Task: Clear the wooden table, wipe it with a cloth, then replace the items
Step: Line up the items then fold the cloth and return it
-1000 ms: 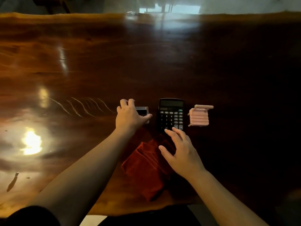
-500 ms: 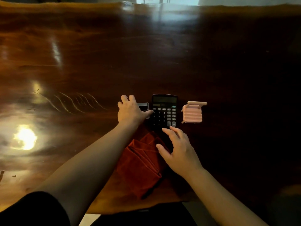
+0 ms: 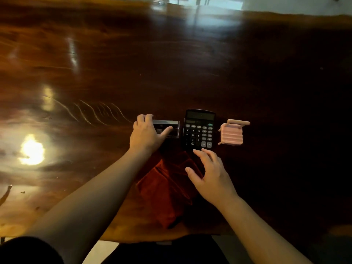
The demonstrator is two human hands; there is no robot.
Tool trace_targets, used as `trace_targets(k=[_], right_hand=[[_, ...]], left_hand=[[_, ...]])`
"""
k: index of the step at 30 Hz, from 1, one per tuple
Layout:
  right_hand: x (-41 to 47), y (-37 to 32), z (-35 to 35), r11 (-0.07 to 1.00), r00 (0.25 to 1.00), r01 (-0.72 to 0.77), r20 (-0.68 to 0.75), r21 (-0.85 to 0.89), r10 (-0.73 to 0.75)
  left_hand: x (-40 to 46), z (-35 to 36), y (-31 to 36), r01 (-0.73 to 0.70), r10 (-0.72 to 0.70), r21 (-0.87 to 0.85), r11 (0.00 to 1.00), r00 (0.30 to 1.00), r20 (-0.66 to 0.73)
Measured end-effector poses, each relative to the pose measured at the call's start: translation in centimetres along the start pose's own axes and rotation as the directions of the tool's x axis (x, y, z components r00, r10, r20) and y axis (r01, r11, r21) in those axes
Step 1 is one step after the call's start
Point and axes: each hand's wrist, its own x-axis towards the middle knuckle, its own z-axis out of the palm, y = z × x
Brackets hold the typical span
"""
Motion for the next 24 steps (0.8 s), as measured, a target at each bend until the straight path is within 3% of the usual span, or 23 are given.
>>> trace_targets(k=[5,12,17,24], right_hand=[[0.5,-0.5,0.4,1.0,1.0,-0.013,0.022,0.02,0.013],[0.5,-0.2,1.8,0.991,0.992,-0.114,0.069,0.066,0.109],[0.6,0.4,3.3,0.958,0.958,-0.268,0.137,0.101,0.254],[0.4,0.3,5.8,0.97,0.965,-0.221,0.118,-0.098,0.232]], left_hand=[[-3.0,-1.8,-3.6,0.026,-0.025,-0.022,0.999,0.997,0.074],[-8.3,-2.4,-6.8,0.051,-0.054,0.019,0.999,0.923,0.381],[-11.7,-1.3,-7.4,0.104,-0.112,0.042,0.994,0.919,0.379],[-14.1,0.1,-8.0,0.156,-0.144,0.008,0.988,0.892,0.429]])
